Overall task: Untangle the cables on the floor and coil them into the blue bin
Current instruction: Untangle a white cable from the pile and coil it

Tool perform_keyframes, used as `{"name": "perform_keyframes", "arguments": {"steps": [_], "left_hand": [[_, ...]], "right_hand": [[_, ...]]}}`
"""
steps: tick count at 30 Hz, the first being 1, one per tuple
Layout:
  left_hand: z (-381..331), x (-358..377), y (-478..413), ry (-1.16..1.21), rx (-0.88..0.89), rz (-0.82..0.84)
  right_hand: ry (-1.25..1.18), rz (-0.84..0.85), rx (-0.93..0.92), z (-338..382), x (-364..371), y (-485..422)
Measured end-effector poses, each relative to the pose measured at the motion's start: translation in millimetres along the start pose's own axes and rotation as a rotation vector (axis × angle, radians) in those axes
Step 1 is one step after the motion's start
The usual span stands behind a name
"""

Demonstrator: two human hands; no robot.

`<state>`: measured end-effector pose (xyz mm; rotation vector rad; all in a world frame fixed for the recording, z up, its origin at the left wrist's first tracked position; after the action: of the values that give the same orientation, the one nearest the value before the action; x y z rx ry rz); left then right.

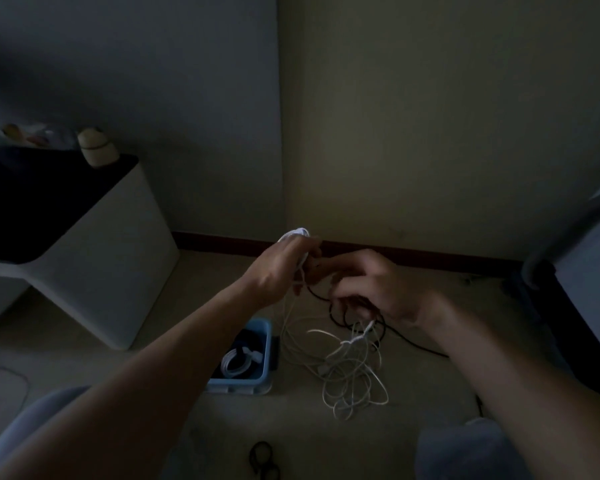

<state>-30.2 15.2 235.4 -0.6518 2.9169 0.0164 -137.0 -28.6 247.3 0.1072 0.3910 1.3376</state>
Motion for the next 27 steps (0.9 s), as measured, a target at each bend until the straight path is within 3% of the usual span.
{"name": "perform_keyframes", "arguments": {"steps": [8,12,19,27], "left_hand": [[6.8,29.6,10.0,-0.002,-0.150,0.320],[1.8,33.8,10.0,0.025,-0.142,0.340],[1.3,38.6,11.1,0.030,-0.122,0.317],[-15.1,38.5,18.1,0.095,-0.089,0.380]], "right_hand": [[-0.079,-0.192,-0.128,11.6,-35.1,7.4],[-0.139,-0.279,-0.192,13.6,-46.8,11.1],[-0.223,-0.237,-0.229,16.5,-41.7,8.1],[-0.173,-0.436,-0.231,6.1,-67.1,5.0]]}}
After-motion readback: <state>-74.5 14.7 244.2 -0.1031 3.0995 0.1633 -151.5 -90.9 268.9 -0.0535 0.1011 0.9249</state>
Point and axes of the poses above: each hand's wrist, its own y-axis away from the middle knuckle, its own x-axis out of the palm, z = x × y, the point moved 9 cm from there along -y, towards the middle knuckle, and after that the axes turned 8 degrees about x, right-handed, at the moved point
